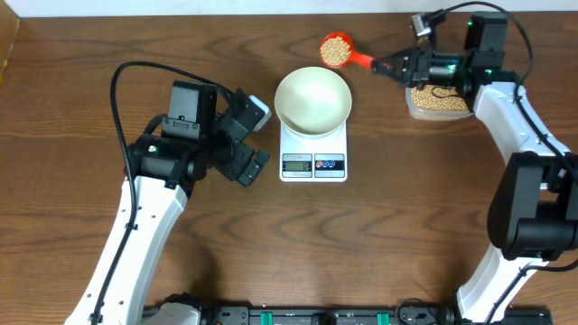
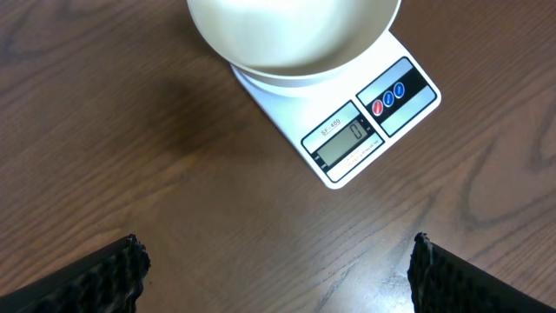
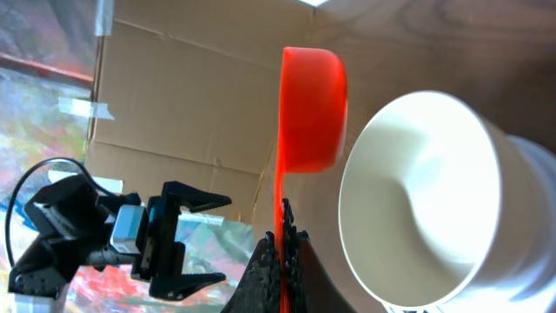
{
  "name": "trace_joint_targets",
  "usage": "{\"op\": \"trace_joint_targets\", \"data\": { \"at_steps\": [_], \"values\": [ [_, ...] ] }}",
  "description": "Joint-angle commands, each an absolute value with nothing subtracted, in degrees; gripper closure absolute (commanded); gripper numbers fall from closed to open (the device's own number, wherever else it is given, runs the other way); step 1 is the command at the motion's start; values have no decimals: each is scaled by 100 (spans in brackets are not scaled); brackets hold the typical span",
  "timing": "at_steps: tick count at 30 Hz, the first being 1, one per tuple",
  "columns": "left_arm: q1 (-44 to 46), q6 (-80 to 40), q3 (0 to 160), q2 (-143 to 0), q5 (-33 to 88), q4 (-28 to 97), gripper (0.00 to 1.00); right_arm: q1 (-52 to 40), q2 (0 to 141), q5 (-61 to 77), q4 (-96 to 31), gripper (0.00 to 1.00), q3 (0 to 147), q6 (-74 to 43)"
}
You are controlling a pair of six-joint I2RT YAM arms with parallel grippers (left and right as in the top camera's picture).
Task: Scoop item into bowl and weigh 50g on scale
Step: 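Lift the filled scoop and carry it left over the white bowl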
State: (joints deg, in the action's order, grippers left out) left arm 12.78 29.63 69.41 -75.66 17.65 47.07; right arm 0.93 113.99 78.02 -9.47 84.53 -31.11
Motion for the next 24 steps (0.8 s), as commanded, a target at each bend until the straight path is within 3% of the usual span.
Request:
{"op": "trace_joint_targets", "data": {
  "at_steps": [1,17,24],
  "values": [
    [1262,2910,6956,-7599,1745,4709,2,-47,11450,7631,-1094,99,8464,-2810],
    [1262,2910,6956,-7599,1745,4709,2,-674,11450,6580,-2320,99,8471,-1404],
    [1262,2910,6956,-7599,1745,4709,2,-792,11448,5531,-3601,99,8849,-493]
  ]
}}
